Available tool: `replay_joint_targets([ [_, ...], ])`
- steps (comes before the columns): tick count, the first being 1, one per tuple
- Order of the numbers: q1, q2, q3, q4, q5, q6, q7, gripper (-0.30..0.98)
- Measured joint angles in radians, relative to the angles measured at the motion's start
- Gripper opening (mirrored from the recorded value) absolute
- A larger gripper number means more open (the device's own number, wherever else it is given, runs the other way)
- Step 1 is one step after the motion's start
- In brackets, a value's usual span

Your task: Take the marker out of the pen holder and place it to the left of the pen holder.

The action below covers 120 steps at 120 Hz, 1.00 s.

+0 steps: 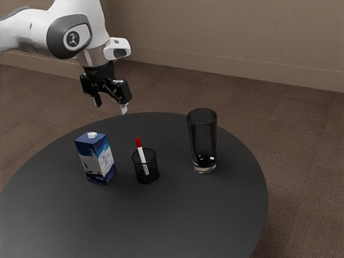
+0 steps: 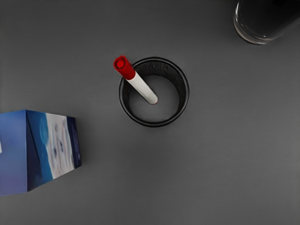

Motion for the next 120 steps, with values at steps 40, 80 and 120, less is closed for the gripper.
replay_joint_targets([
  [40, 0.071, 0.526, 0.077, 0.377, -0.028, 0.113, -0.003, 0.68],
  [80, 0.067, 0.639, 0.094, 0.365, -0.241, 0.199, -0.115, 0.69],
  [120, 0.037, 0.587, 0.093, 0.268, -0.256, 0.235, -0.215, 0.69],
])
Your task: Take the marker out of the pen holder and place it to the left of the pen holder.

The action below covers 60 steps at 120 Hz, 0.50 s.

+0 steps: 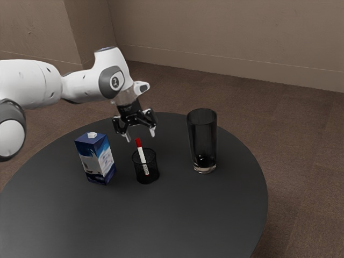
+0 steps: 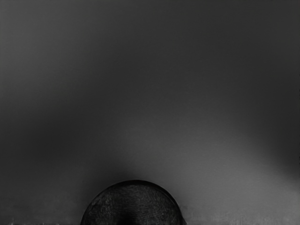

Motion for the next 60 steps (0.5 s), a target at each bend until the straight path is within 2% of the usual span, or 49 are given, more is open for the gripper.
replay_joint_targets([
  [60, -0.012, -0.026, 0.000, -0.063, 0.007, 0.029, -0.077, 0.68],
])
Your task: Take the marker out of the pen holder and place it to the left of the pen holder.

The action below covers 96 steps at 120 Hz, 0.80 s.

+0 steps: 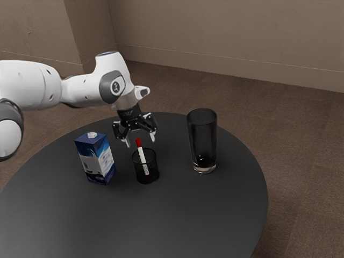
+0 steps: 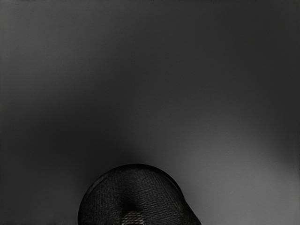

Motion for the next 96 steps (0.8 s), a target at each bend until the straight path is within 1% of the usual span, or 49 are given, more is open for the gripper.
replay_joint_targets([
  [34, -0.003, -0.018, 0.000, -0.027, 0.002, 0.002, -0.027, 0.49],
  [57, 0.001, -0.027, 0.000, -0.033, 0.002, 0.002, -0.040, 0.18],
  [70, 0.003, -0.028, -0.001, -0.039, 0.001, 0.001, -0.046, 0.05],
  [88, 0.004, -0.035, -0.001, -0.041, 0.005, 0.000, -0.055, -0.02],
  [96, 0.003, -0.065, 0.000, -0.064, 0.008, -0.001, -0.060, -0.04],
])
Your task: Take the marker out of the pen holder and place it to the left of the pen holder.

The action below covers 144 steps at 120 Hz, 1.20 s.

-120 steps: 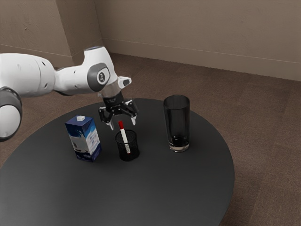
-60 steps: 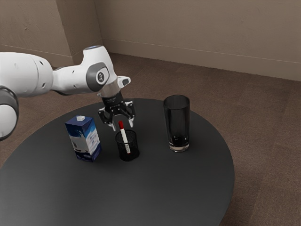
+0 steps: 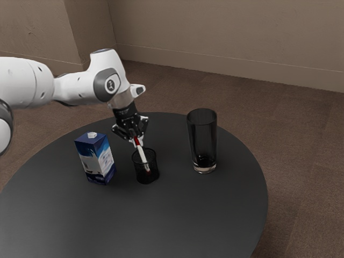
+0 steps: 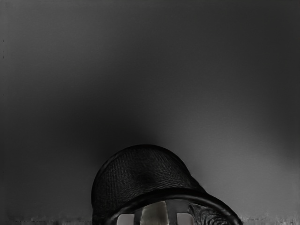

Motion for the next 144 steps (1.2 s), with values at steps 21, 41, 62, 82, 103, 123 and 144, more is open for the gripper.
replay_joint_targets([
  [21, 0.000, -0.176, -0.001, -0.112, 0.029, 0.000, -0.015, -0.07],
  [41, -0.041, -0.386, -0.058, -0.254, 0.106, -0.001, -0.054, -0.07],
  [62, -0.028, -0.673, -0.224, -0.557, 0.172, -0.008, -0.129, -0.10],
  [82, 0.061, -0.819, -0.311, -0.695, 0.184, -0.050, -0.204, -0.09],
  [103, 0.208, -0.919, -0.337, -0.820, 0.167, -0.131, -0.262, -0.08],
  [123, 0.314, -0.768, -0.332, -0.809, 0.163, -0.112, -0.291, -0.07],
  [144, 0.357, -0.666, -0.317, -0.726, 0.178, -0.085, -0.297, -0.07],
])
